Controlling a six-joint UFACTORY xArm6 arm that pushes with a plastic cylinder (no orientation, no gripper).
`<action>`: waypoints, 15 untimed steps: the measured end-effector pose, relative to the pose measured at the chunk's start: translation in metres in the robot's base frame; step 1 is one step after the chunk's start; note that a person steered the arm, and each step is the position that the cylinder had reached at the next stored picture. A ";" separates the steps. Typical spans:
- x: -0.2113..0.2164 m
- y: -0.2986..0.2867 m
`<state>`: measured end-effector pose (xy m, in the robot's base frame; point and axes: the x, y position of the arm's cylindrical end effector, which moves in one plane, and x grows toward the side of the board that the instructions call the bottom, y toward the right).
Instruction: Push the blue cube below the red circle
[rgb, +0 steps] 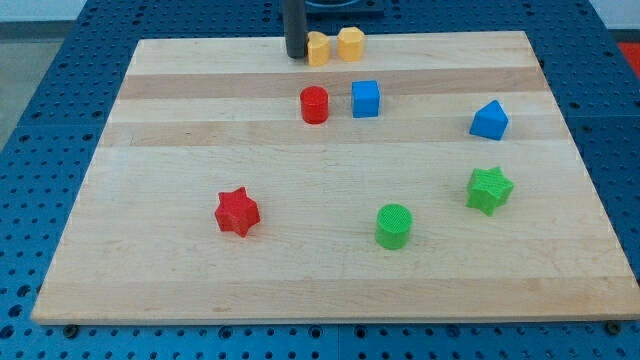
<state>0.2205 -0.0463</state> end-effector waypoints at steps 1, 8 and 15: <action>-0.002 -0.003; 0.168 -0.055; 0.157 0.097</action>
<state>0.3775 0.0512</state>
